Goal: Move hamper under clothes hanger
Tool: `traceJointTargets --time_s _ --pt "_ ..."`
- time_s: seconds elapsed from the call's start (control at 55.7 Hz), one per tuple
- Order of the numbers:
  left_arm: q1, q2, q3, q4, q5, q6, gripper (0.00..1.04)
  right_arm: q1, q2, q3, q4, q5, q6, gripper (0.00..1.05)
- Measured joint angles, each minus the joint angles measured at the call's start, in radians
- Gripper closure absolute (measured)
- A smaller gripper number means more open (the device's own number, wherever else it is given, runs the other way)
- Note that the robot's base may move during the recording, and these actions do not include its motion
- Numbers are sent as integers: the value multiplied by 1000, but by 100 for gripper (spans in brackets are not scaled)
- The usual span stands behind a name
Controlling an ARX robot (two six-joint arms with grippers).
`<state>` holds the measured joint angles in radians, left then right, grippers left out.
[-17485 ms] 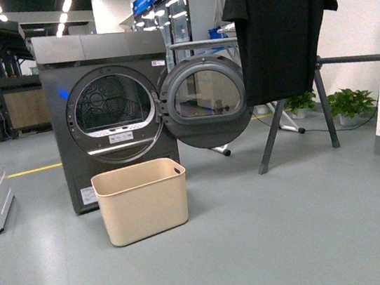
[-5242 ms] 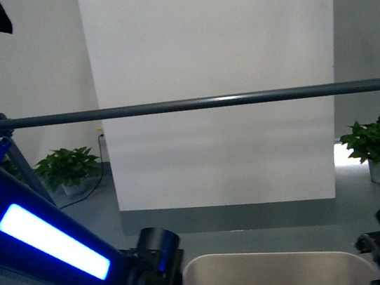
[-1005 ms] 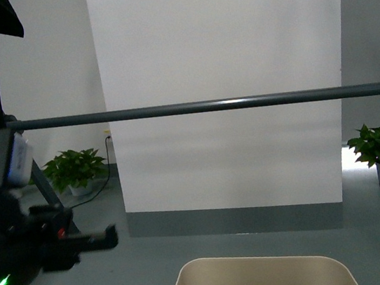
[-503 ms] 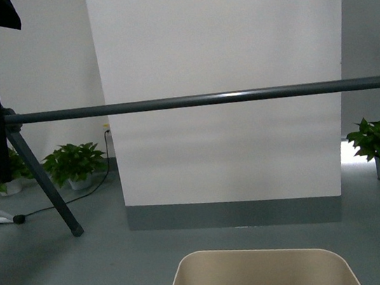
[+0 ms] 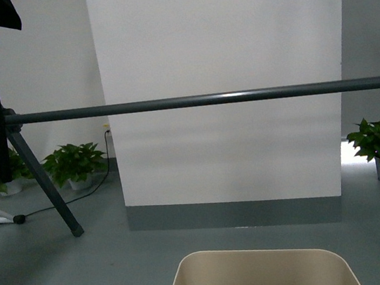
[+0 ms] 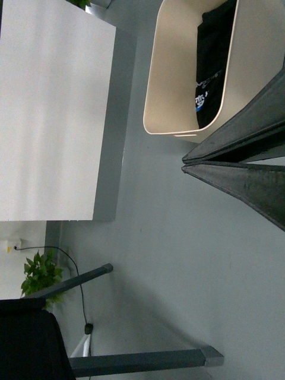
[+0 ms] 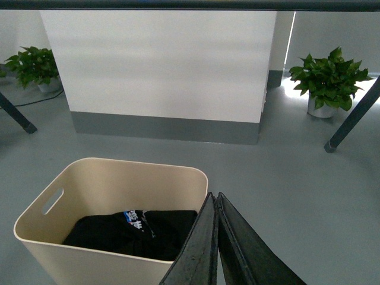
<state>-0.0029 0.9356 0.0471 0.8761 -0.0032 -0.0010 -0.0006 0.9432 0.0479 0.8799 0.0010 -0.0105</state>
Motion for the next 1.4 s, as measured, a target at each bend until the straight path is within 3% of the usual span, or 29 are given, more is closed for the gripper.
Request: traceJointTargets --time_s 0.503,1.4 --pt "0 -400 -29 -346 3 0 101 0 -403 -42 -348 0 0 103" --pt "0 -744 -29 -681 3 0 101 0 -750 -43 -683 0 0 103"
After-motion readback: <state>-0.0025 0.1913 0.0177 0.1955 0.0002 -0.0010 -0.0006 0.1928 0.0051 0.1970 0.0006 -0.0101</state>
